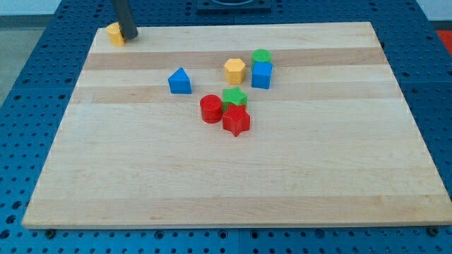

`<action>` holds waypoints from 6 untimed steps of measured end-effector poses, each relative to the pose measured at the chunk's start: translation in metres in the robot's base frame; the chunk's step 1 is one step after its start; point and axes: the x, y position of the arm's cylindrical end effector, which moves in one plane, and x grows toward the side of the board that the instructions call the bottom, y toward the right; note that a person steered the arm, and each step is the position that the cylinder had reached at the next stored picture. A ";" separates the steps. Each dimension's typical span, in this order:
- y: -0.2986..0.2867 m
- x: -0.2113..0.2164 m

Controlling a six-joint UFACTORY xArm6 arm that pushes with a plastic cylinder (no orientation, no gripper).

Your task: Move the blue cube parallel to the right of the yellow hexagon

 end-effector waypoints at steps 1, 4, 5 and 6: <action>0.016 0.009; 0.070 0.036; 0.070 0.051; 0.070 0.077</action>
